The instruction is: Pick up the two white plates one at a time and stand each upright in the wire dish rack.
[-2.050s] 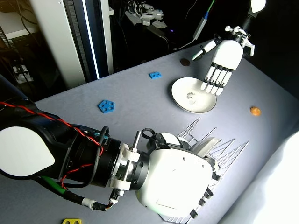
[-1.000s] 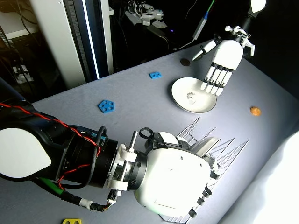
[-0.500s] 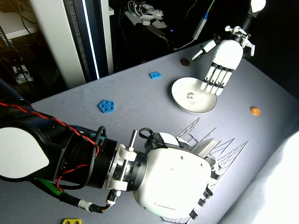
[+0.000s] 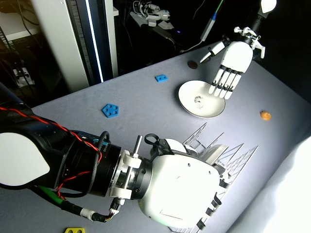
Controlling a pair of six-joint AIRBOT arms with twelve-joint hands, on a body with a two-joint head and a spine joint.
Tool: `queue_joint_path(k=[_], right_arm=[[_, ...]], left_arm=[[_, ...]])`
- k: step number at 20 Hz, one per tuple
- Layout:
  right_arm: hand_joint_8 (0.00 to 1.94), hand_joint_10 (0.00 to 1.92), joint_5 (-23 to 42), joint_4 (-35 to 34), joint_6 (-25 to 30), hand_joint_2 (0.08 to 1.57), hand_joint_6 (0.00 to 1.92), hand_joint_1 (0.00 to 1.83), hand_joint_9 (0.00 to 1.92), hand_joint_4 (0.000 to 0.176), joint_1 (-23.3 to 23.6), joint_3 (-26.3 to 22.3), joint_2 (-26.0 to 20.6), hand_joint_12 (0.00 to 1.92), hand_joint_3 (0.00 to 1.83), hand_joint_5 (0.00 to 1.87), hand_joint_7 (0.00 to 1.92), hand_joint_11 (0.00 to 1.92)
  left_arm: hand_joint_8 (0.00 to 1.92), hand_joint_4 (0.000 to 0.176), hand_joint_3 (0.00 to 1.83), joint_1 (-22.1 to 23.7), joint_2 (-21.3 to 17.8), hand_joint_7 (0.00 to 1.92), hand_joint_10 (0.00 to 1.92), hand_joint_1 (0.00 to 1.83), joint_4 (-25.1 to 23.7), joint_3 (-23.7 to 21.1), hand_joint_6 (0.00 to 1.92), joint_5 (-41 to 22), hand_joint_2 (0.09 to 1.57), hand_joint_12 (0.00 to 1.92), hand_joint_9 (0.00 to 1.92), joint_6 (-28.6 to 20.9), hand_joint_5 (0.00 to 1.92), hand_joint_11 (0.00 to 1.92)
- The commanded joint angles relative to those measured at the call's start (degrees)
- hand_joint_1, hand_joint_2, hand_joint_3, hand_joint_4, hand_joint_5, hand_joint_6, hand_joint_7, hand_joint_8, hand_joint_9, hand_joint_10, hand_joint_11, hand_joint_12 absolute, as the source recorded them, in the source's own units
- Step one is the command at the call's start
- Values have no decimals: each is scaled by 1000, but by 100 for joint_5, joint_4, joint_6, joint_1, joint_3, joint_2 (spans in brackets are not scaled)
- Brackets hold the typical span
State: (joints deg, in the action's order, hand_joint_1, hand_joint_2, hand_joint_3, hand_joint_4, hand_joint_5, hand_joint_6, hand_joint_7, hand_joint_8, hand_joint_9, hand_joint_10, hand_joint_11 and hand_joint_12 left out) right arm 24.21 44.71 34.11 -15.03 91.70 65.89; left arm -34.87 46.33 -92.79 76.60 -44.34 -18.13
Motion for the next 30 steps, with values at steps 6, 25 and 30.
queue_joint_path(k=[6, 25, 30], right_arm=[[210, 5, 366, -159, 25, 1201, 1230, 1098, 1020, 0, -30, 3, -44, 853, 0, 812, 977, 570], [0, 0, 411, -158, -113, 1182, 50, 755, 860, 0, -66, -31, -48, 901, 0, 874, 938, 441], [0, 0, 421, -158, -133, 1112, 0, 785, 821, 0, -22, -30, -51, 850, 0, 819, 880, 417]], left_arm=[[8, 0, 1, 73, -22, 33, 1, 0, 246, -11, 13, -104, 1095, 0, 8, -19, 47, 0], [0, 0, 2, 78, -23, 3, 0, 0, 245, -16, 1, -104, 1095, 0, 0, -19, 6, 0], [2, 0, 1, 78, -24, 10, 1, 0, 245, -17, 5, -104, 1094, 0, 3, -19, 20, 0]])
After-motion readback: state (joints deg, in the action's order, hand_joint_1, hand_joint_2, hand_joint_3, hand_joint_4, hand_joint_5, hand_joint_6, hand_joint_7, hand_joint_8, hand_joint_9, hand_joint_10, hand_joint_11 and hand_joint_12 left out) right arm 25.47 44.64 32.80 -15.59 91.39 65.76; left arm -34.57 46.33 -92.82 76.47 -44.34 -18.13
